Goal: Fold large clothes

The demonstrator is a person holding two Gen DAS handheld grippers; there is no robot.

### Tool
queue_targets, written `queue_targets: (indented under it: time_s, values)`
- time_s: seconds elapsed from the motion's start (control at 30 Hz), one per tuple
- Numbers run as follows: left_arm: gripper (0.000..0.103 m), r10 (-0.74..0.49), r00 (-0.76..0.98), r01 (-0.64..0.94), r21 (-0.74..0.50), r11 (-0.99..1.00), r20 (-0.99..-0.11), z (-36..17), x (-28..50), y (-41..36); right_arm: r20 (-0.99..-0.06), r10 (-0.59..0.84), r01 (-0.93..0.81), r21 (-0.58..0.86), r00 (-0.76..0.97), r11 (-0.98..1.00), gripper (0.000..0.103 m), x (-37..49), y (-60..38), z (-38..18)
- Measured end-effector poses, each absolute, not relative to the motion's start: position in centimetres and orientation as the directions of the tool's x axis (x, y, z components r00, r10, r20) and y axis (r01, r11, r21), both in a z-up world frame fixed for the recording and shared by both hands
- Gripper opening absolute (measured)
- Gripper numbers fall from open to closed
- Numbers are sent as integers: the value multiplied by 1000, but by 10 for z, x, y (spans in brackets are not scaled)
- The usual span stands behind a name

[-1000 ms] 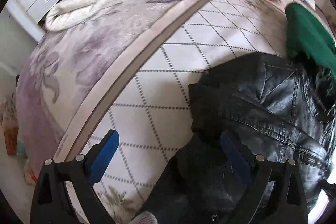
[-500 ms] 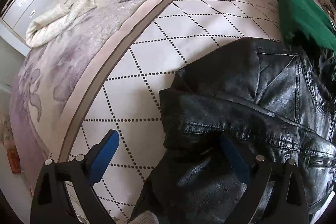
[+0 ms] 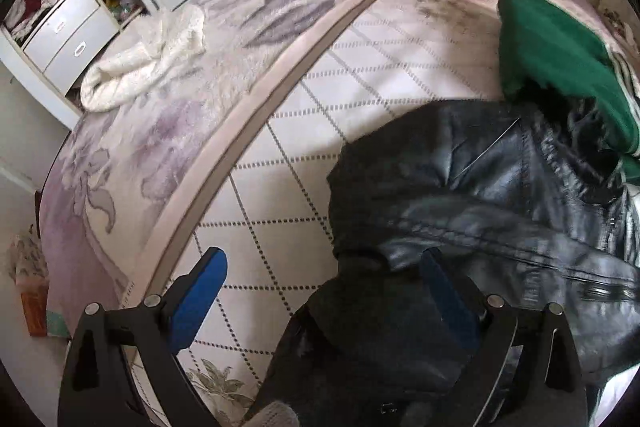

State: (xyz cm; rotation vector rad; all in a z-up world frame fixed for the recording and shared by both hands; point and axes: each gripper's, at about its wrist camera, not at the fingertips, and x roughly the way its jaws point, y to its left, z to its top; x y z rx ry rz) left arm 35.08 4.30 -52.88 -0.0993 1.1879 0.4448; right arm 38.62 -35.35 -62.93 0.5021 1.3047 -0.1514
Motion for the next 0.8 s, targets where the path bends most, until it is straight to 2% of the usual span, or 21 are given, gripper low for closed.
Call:
queue_targets:
  time_s: [0.17, 0.27, 0.33, 0.43, 0.53, 0.67, 0.8]
  values:
    - [102, 252, 217, -385, 154, 910, -943, -582, 372, 49, -981, 105, 430, 167, 164, 887, 4, 388, -343, -676]
    - [103, 225, 233, -384, 123, 915, -946, -584, 379, 52, -995, 67, 380, 90, 72, 921, 4, 396, -333, -705]
    - [103, 235, 221, -379, 139, 915, -947, -579, 379, 52, -999, 41, 342, 48, 28, 939, 4, 404, -332, -703]
    - [103, 255, 250, -376, 149, 914, -934, -552, 369, 44, -998, 58, 373, 51, -9, 926, 5, 408, -346, -689]
    - [103, 280, 288, -358, 168, 918, -916, -531, 362, 31, -995, -54, 343, -23, 83, 939, 6, 401, -349, -652]
    - [103, 338, 268, -310, 251, 917, -902, -546, 365, 21, -989, 27, 207, 58, 147, 977, 6, 402, -319, -645]
    - [103, 311, 203, -294, 245, 924, -928, -581, 374, 34, -985, 172, 125, 174, 28, 977, 6, 410, -283, -690]
